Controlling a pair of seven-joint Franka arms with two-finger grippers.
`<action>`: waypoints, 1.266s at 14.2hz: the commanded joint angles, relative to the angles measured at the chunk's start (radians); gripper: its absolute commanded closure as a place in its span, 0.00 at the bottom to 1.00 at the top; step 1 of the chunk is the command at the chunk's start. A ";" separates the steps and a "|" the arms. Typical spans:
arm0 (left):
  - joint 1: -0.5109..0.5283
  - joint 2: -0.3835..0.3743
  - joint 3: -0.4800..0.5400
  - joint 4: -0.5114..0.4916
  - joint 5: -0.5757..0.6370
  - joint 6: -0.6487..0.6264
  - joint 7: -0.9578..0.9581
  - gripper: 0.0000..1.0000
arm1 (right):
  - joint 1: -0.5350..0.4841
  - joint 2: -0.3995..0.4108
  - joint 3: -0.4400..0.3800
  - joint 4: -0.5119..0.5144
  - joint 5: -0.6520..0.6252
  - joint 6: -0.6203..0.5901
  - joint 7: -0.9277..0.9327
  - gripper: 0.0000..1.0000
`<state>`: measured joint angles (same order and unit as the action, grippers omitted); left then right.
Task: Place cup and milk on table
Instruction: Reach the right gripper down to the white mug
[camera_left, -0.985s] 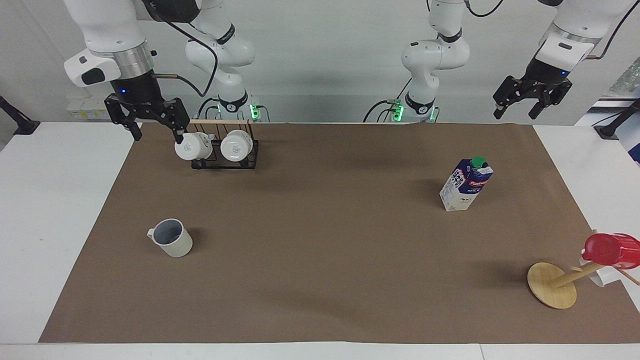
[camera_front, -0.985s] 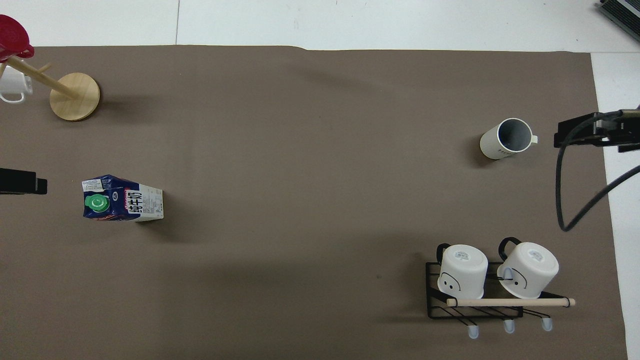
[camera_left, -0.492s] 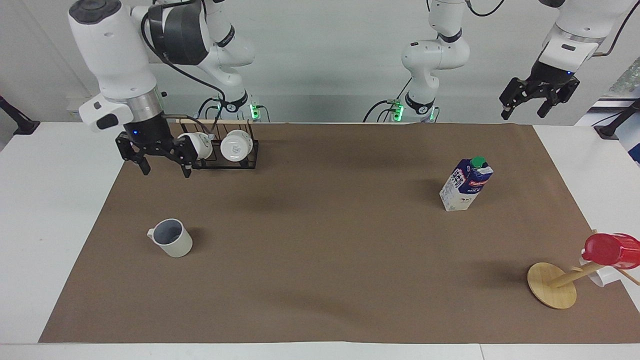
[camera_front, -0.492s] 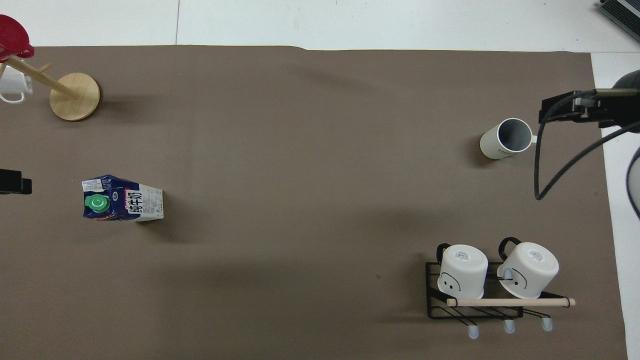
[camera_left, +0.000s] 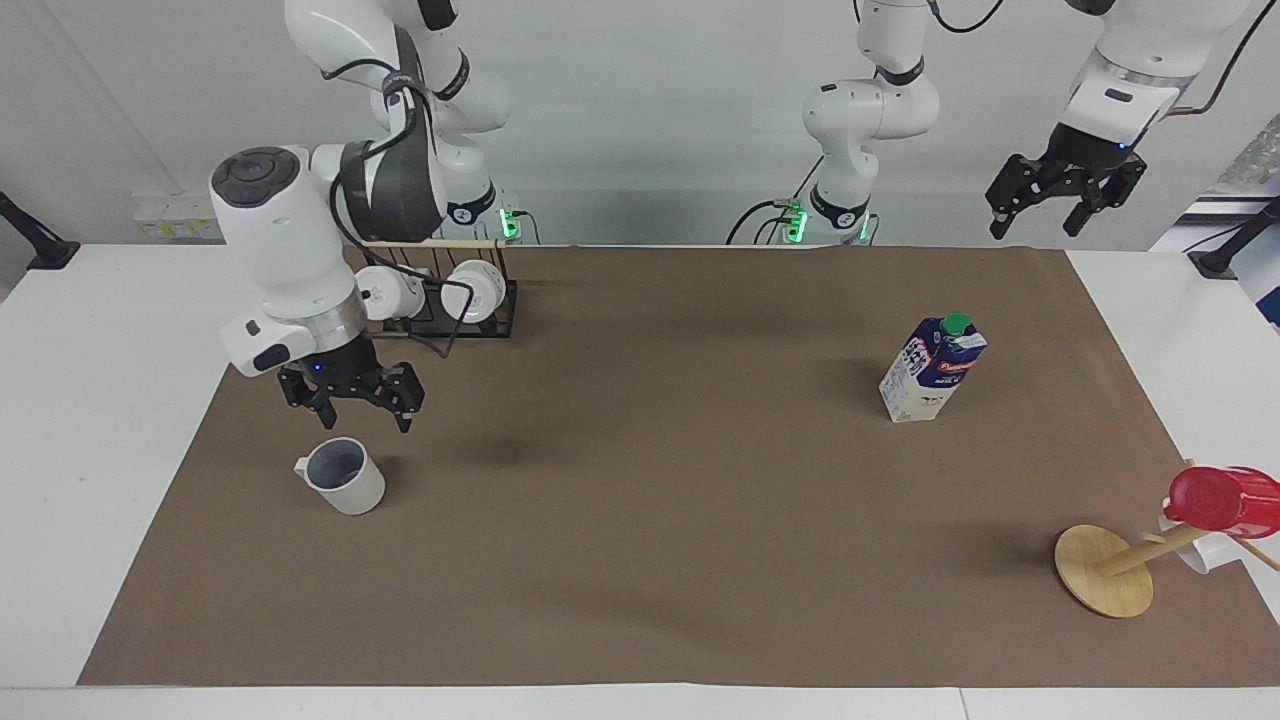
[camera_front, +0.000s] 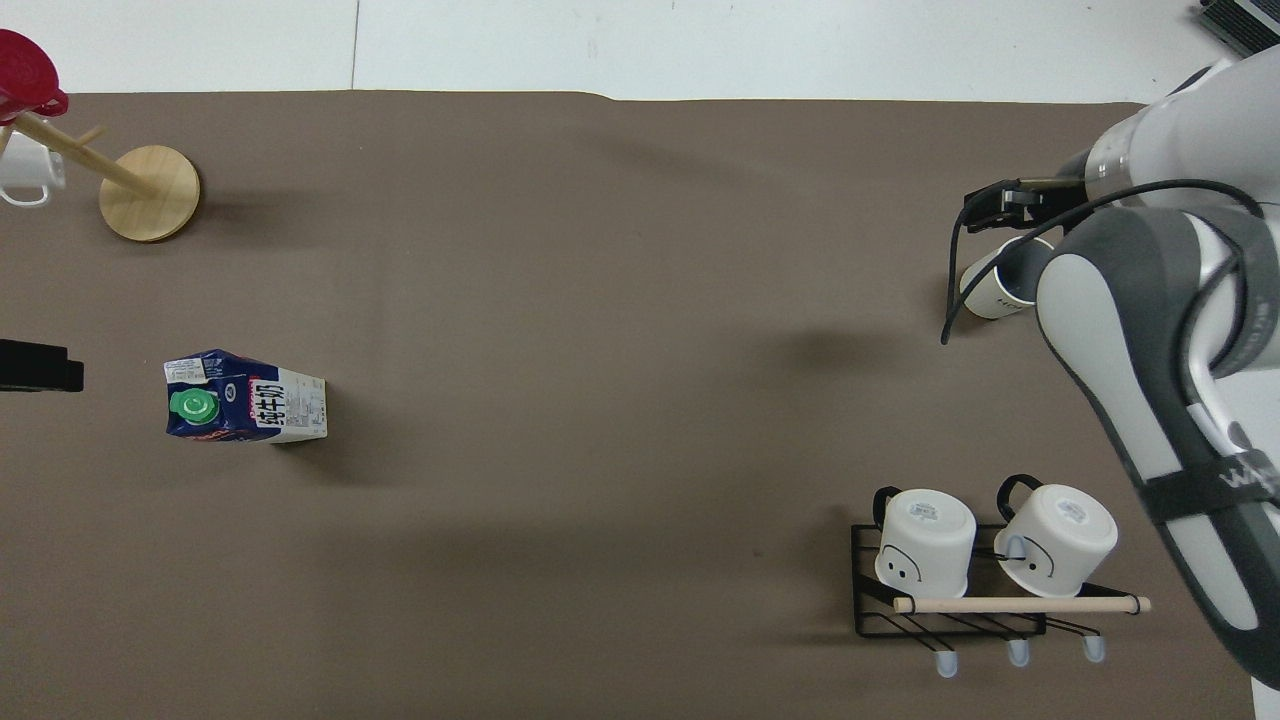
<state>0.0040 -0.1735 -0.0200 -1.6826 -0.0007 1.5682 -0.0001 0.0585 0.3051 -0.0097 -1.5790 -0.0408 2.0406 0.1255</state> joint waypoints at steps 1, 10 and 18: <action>-0.010 -0.003 0.009 0.007 0.010 -0.019 0.005 0.00 | 0.013 0.023 -0.001 -0.050 0.012 0.085 -0.030 0.00; -0.012 -0.003 0.008 0.007 0.007 -0.016 0.006 0.00 | -0.045 0.066 -0.001 -0.170 -0.001 0.247 -0.128 0.00; -0.013 -0.004 0.006 0.004 0.007 -0.017 0.012 0.00 | -0.071 0.068 -0.003 -0.225 -0.001 0.265 -0.127 0.00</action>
<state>0.0040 -0.1735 -0.0208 -1.6826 -0.0007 1.5682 0.0016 0.0003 0.3882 -0.0136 -1.7656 -0.0417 2.2753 0.0134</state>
